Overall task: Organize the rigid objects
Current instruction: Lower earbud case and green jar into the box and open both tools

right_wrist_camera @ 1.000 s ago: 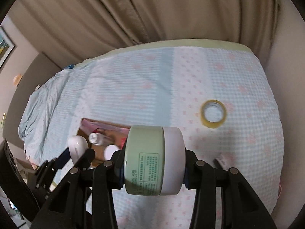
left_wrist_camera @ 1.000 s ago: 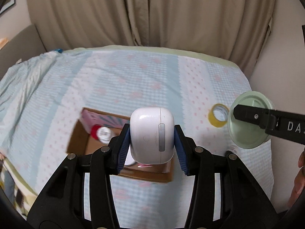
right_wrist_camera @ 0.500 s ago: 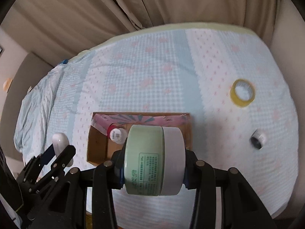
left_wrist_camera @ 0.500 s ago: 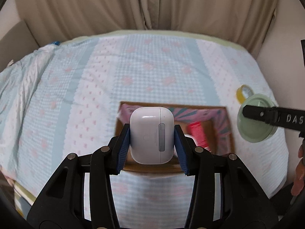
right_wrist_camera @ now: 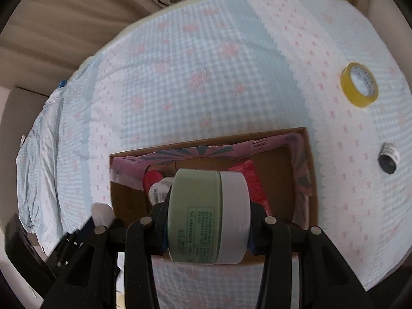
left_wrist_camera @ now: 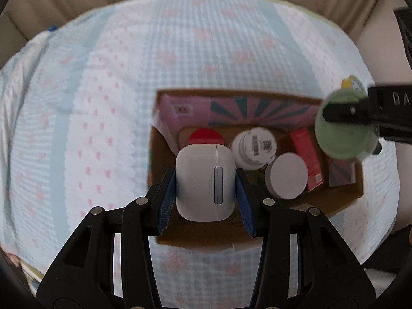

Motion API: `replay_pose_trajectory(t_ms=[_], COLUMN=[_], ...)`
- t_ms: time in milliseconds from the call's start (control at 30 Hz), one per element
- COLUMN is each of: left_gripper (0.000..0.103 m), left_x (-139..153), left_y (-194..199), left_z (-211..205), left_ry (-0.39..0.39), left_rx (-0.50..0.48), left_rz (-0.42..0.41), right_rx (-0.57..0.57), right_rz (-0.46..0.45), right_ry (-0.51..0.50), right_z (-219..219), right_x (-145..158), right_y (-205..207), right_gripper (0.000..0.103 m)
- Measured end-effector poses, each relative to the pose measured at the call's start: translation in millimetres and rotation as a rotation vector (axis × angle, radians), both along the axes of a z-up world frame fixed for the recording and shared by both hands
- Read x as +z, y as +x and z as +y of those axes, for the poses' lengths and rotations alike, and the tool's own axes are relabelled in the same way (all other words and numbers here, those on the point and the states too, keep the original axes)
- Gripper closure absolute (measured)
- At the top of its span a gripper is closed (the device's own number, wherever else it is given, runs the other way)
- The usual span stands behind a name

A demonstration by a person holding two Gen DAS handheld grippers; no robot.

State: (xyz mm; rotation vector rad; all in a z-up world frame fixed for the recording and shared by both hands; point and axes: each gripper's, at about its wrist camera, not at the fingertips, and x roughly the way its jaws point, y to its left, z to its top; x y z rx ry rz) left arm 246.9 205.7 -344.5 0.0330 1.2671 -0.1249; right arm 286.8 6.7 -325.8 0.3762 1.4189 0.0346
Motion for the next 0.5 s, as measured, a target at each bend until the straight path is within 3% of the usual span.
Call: replay_pose_trajectory(t_ms=[200, 400, 433, 467, 500], left_gripper=[0.062, 0.062, 0.048, 0.013, 0.0], left_x=[-37.0, -40.4, -41.8, -42.4, -41.5], left_y=[8.1, 9.7, 11.0, 11.7, 11.4], left_z=[-11.1, -20.2, -21.3, -22.4, -22.8], left_ry=[0.011, -0.019, -0.011, 0.0, 0.005], left_rx=[-0.028, -0.09, -0.095, -0.098, -0.103], left_rz=[0.081, 0.095, 0.109, 0.118, 0.117], right_rx=[-0.028, -0.046, -0.046, -0.046, -0.052], right_rz=[0.063, 0.143, 0.149, 0.15, 0.148], right_ry=[0.023, 0.07, 0.072, 0.069, 0.07], right_z=[-0.3, 0.6, 1.3, 2.0, 0.8], right_x=[-38.9, -64.4, -66.2, -67.3, -67.3], right_y=[19.6, 31.7, 33.2, 34.5, 35.1], right_gripper=[0.063, 0.063, 0.063, 0.062, 0.058])
